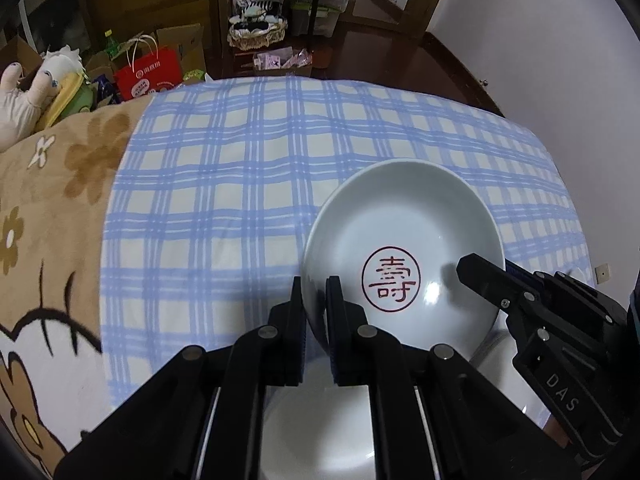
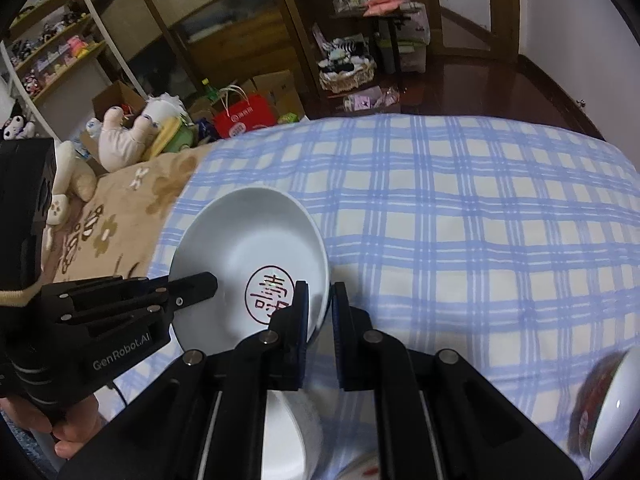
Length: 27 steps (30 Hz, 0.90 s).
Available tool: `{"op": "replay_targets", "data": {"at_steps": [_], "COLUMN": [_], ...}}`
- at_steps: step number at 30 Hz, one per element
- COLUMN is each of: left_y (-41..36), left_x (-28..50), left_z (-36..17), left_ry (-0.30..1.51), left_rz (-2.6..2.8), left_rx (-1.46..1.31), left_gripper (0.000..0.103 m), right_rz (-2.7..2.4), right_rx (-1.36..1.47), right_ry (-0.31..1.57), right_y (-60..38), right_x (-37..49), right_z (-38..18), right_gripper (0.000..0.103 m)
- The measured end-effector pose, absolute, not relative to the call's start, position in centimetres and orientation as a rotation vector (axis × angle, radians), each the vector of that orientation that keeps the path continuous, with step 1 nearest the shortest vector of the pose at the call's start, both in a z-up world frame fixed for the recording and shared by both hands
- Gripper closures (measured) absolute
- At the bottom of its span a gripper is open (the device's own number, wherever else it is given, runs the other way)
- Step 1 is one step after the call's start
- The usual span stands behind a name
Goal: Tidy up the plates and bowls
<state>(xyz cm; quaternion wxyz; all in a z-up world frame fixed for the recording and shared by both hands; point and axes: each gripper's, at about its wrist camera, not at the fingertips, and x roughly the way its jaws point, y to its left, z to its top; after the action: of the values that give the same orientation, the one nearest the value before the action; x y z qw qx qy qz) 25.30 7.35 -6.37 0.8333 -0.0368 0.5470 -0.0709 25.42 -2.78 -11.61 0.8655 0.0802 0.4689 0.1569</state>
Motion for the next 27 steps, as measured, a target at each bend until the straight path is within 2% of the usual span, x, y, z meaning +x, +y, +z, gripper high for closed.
{"op": "replay_targets", "data": {"at_steps": [12, 27], "left_y": [7.5, 7.1], "left_x": [19.7, 14.9], "left_z": [-3.6, -5.2], "left_ry": [1.143, 1.185], "left_rz": [-0.14, -0.138], "left_rx": [-0.076, -0.049], "left_gripper": [0.094, 0.093], "right_rz": [0.348, 0.343], "right_rx": [0.167, 0.146], "right_ry": [0.948, 0.985], "right_y": [-2.4, -2.2], "right_x": [19.8, 15.2], "right_z": [-9.2, -10.6], "right_gripper": [0.091, 0.091]}}
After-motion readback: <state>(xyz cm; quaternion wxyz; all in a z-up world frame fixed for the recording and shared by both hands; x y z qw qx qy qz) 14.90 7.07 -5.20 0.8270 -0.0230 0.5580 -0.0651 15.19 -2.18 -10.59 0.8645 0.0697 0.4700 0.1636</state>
